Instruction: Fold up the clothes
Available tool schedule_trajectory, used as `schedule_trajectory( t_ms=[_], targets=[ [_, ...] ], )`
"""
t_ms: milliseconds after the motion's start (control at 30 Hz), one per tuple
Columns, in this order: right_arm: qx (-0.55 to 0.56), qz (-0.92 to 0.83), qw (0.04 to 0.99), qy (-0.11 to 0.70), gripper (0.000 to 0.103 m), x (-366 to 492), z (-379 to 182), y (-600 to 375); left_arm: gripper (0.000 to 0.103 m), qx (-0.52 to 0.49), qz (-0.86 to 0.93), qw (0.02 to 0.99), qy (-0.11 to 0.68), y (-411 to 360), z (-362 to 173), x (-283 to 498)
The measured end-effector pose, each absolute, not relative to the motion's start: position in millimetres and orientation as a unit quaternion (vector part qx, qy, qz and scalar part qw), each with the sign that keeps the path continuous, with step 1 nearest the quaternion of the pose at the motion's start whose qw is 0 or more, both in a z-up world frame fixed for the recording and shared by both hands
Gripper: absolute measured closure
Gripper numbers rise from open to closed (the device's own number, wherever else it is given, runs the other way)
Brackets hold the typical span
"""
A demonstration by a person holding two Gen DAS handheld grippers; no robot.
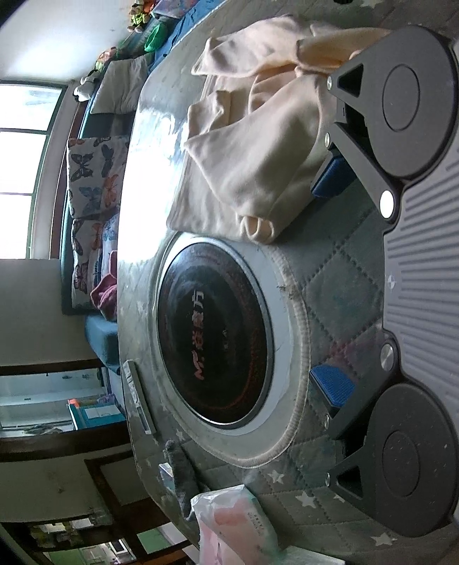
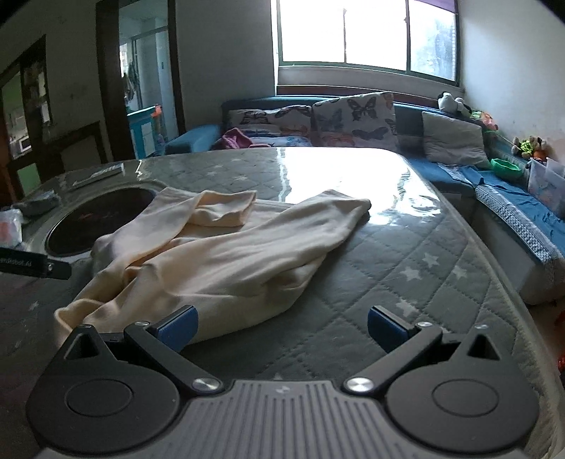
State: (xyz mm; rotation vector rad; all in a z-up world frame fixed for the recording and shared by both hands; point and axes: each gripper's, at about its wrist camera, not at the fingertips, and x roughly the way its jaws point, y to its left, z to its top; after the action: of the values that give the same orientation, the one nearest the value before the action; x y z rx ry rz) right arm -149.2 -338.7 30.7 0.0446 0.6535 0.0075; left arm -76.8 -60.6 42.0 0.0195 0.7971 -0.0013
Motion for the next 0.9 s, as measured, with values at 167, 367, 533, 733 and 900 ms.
schedule_trajectory(
  t_ms=[167, 367, 533, 733, 900],
  targets=[
    [0.026, 0.012, 0.945, 0.325, 0.000, -153, 31, -333, 0.000, 0.017, -0.011, 0.922, 0.387, -66, 44, -85],
    [0.027, 0.015, 0.944, 0.330, 0.000, -156, 30, -327, 0.000, 0.022, -0.018, 0.921, 0.388, -71, 44, -90],
    [0.022, 0.023, 0.943, 0.331, 0.000, -159, 30, -321, 0.000, 0.029, -0.029, 0.921, 0.387, -78, 47, -96],
    [0.021, 0.033, 0.942, 0.333, 0.000, -161, 31, -316, 0.000, 0.035, -0.037, 0.924, 0.380, -84, 53, -99],
    [0.022, 0.037, 0.943, 0.331, 0.000, -161, 33, -313, 0.000, 0.040, -0.042, 0.924, 0.378, -88, 57, -98]
  ],
)
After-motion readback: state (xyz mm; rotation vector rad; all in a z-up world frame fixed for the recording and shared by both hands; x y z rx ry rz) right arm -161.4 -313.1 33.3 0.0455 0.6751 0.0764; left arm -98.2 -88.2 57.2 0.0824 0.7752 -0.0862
